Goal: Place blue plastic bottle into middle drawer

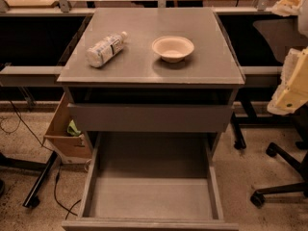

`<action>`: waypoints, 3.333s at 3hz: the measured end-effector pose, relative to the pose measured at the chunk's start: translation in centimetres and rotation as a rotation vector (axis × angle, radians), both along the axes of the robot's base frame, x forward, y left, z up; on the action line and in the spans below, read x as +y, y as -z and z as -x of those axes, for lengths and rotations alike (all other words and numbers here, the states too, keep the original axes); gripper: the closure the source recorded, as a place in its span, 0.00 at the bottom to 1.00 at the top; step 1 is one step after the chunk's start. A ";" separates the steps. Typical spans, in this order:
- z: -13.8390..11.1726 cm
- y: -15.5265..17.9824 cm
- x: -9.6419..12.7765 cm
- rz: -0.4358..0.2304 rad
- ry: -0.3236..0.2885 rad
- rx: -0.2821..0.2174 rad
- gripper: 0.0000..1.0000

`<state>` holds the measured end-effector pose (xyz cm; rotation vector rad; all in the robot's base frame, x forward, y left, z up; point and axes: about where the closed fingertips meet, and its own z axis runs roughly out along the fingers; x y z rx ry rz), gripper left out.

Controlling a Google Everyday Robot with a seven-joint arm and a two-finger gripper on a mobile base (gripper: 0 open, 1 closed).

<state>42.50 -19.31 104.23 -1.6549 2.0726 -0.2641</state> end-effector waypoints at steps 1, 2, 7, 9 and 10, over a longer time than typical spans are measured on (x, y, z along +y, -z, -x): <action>0.0 0.0 0.0 0.000 0.000 0.000 0.00; -0.3 -1.2 0.9 -0.021 0.006 -0.055 0.00; -14.8 -0.3 30.0 -0.411 0.061 -0.095 0.00; -15.8 0.5 30.5 -0.423 0.114 -0.043 0.00; -18.6 3.4 31.1 -0.460 0.258 0.101 0.00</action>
Offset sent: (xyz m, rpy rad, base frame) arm 0.0133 0.0141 0.0155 0.0542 -0.1036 -0.0257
